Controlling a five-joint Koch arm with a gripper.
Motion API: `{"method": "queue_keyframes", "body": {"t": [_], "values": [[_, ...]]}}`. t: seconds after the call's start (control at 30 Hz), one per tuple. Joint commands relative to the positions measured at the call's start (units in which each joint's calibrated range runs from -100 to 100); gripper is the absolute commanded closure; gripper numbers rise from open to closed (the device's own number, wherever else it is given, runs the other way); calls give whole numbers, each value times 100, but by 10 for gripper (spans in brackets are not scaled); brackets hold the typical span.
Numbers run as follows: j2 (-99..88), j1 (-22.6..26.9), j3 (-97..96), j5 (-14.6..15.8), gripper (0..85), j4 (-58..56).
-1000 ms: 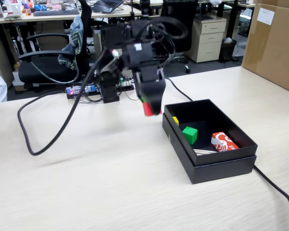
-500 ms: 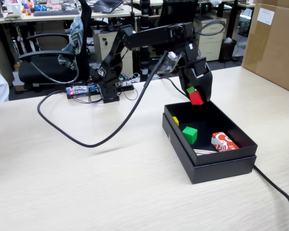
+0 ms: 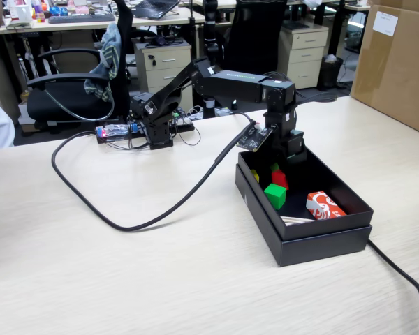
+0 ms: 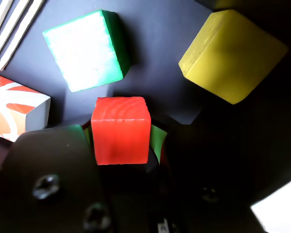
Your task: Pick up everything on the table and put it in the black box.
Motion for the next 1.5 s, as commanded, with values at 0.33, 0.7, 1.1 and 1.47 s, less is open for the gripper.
{"method": "queue_keyframes", "body": {"t": [0.33,0.7,1.1,1.47], "values": [[-3701,-200,-236,-142,402,-19],[-8979,-1431,-4987,-869,366,1588],[-11159,-1631,-9039,-904,382,3878],[-11733,-1841,-11496,-1011,379,5554]]}}
